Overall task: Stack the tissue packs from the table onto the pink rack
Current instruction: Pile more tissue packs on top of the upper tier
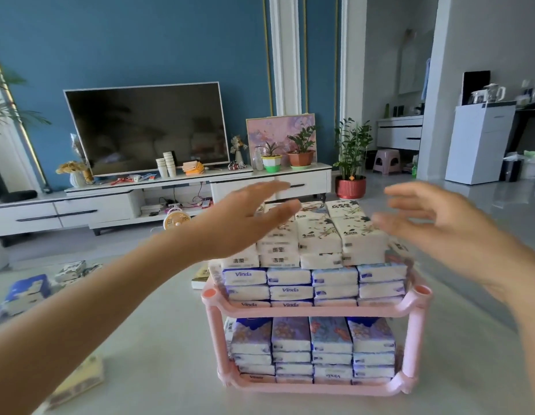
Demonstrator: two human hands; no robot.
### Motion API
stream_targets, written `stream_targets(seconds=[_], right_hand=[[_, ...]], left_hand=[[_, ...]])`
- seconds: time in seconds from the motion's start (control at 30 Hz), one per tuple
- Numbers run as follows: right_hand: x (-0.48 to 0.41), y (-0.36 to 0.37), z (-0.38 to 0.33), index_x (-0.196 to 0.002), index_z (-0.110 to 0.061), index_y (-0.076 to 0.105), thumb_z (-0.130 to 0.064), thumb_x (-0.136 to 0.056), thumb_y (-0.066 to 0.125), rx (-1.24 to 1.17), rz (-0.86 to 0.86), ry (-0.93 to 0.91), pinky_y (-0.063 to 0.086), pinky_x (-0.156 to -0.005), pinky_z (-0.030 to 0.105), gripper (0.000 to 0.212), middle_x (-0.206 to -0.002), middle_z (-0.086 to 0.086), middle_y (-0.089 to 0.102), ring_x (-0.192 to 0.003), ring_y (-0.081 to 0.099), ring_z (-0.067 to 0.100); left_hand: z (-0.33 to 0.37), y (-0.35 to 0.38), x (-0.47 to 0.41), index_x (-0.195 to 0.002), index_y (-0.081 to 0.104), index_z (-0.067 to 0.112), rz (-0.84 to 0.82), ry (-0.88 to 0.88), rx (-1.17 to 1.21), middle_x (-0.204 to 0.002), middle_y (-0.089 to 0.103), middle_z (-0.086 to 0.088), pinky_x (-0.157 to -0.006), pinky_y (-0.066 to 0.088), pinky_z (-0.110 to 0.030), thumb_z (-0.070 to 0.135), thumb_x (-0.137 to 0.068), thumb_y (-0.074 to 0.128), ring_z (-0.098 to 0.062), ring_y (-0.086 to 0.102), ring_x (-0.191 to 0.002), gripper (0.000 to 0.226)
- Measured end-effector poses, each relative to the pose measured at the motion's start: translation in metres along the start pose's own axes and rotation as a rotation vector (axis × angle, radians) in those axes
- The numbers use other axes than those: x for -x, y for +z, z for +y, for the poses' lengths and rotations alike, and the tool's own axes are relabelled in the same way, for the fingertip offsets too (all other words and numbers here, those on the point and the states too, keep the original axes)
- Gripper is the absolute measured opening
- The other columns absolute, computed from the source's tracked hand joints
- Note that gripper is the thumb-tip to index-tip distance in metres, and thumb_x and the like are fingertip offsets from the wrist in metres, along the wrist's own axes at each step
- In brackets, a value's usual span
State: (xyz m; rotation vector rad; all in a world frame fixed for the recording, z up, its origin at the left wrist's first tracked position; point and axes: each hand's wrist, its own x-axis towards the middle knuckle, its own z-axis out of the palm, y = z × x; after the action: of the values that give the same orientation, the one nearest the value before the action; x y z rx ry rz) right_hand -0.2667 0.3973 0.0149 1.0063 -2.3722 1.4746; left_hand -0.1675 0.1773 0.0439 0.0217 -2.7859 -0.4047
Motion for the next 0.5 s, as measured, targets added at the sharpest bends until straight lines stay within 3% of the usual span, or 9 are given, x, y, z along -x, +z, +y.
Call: stream_targets(seconds=[0.1,0.17,0.27,0.33,0.5], right_hand=[[0.003,0.006,-0.021,-0.095,-0.039,0.057,-0.038,-0.078,0.065,-0.013,0.178,-0.21,0.046,-0.085,0.016,0.018,-0.092,-0.02,0.063,-0.085,0.059,-0.01],[0.009,0.018,-0.041,-0.09,-0.038,0.062,-0.038,-0.081,0.066,-0.093,0.172,-0.327,0.048,-0.077,0.01,0.01,-0.089,-0.012,0.069,-0.085,0.062,-0.007],[0.027,0.05,-0.073,-0.097,-0.036,0.066,-0.052,-0.072,0.06,-0.249,-0.122,-0.392,0.053,-0.074,0.02,0.03,-0.092,-0.008,0.071,-0.086,0.068,0.008],[0.038,0.074,-0.085,-0.096,-0.034,0.067,-0.051,-0.068,0.061,-0.327,-0.313,-0.389,0.054,-0.071,0.019,0.033,-0.089,-0.005,0.073,-0.081,0.069,0.01],[0.061,0.133,-0.098,-0.089,-0.03,0.07,-0.062,-0.054,0.072,-0.452,-0.573,-0.198,0.054,-0.068,0.018,0.047,-0.085,0.002,0.073,-0.078,0.069,0.014]], left_hand=[[-0.028,-0.021,0.031,-0.137,0.036,0.032,0.255,-0.074,0.081,-0.137,0.046,0.007,-0.097,0.041,-0.031,0.062,-0.077,0.026,-0.009,0.047,-0.115,0.068],[-0.055,-0.029,0.06,-0.134,0.042,0.03,0.353,-0.126,0.056,-0.129,0.049,0.009,-0.09,0.039,-0.026,0.058,-0.08,0.028,-0.006,0.048,-0.109,0.062],[-0.1,-0.028,0.107,-0.126,0.05,0.026,0.377,-0.244,0.031,-0.118,0.053,0.008,-0.086,0.039,-0.025,0.054,-0.08,0.031,-0.009,0.053,-0.104,0.058],[-0.133,-0.02,0.135,-0.125,0.052,0.023,0.364,-0.352,0.042,-0.116,0.056,0.007,-0.083,0.039,-0.023,0.052,-0.08,0.034,-0.009,0.054,-0.099,0.056],[-0.193,0.007,0.18,-0.129,0.048,0.023,0.274,-0.506,0.078,-0.134,0.047,0.005,-0.093,0.035,-0.02,0.037,-0.092,0.044,-0.005,0.048,-0.106,0.04]])
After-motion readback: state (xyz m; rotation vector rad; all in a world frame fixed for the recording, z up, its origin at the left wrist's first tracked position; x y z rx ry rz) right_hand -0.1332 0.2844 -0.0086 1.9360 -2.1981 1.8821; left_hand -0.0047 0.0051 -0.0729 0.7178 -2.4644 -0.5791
